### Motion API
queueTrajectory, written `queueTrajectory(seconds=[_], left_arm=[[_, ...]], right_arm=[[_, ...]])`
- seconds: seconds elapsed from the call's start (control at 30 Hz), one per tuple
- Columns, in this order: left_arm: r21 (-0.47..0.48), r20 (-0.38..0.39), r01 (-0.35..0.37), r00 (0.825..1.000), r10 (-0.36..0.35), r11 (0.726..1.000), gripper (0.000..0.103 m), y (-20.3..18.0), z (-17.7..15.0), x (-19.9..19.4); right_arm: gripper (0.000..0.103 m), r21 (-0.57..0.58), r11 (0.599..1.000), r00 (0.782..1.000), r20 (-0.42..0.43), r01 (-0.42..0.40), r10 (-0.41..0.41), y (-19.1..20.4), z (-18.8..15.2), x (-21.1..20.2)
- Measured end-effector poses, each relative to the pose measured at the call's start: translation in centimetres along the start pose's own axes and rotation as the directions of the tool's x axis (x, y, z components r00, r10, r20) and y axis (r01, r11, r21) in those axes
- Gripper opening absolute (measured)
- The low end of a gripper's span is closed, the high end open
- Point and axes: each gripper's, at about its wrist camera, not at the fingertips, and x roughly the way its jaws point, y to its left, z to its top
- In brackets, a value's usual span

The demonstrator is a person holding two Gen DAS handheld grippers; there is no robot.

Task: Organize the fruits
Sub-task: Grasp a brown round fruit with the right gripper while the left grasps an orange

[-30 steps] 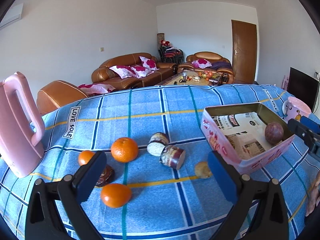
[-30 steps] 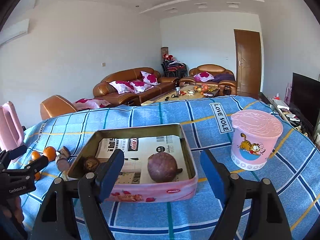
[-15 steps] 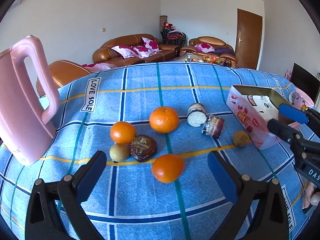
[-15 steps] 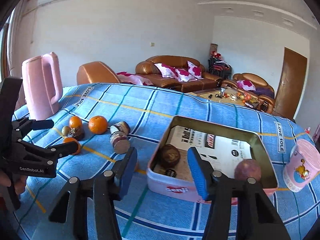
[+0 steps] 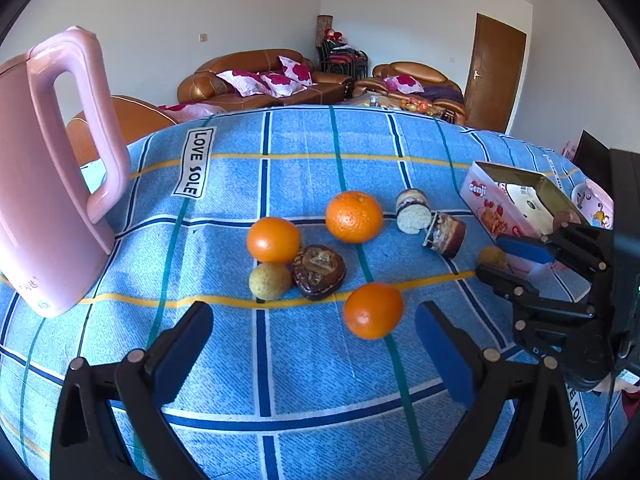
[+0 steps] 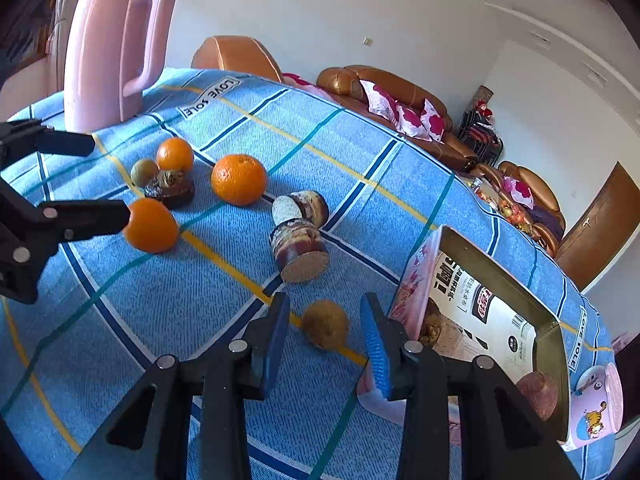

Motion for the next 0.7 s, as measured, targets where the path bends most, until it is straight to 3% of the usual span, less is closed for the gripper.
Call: queueTrajectory(seconds=[0.1, 0.23, 0.37, 0.43, 0.53, 0.63, 0.7], left_arm=[[0.008, -0.005, 0.035, 0.999, -0.035, 0.999, 0.103, -0.4, -0.1, 0.0], [-0.012, -0.013, 0.097, 0.995, -0.098, 0.995, 0.103, -0.5, -0.2, 0.0], [-0.034, -0.034, 0.112, 0.993, -0.113, 0.993, 0.103, -0.5, -0.2, 0.4], [-0.045, -0.042, 0.117, 0.992, -0.118, 0.992, 0.103, -0.5, -0.2, 0.6], [-0.058, -0.052, 0.128, 0.99, -0.131, 0.99, 0.101, -0.8, -0.3, 1.0], [-0.073, -0.065, 0.124, 0.99, -0.129, 0.99, 0.085, -1.1, -0.3, 1.7], [-0.089, -0.081, 0.123, 0.988, -0.13, 0.988, 0.076, -1.4, -0.4, 2.2]], right_arm=[[0.031, -0.05, 0.998, 0.999, -0.032, 0.032, -0.034, 0.5, -0.2, 0.9], [0.029, -0.053, 0.999, 0.998, -0.062, 0.01, -0.013, 0.2, 0.0, 1.0], [0.028, -0.088, 0.995, 0.997, -0.064, 0.042, -0.047, 0.6, -0.2, 0.5], [0.028, -0.038, 0.999, 0.999, -0.019, 0.039, -0.04, 0.1, -0.3, -0.5], [0.028, 0.116, 0.992, 0.995, 0.092, -0.047, 0.036, -1.6, -0.2, -2.9], [0.028, 0.227, 0.965, 0.972, 0.222, -0.129, 0.078, -2.6, -0.5, -4.8], [0.028, 0.275, 0.948, 0.963, 0.254, -0.159, 0.087, -2.7, -0.9, -4.8]])
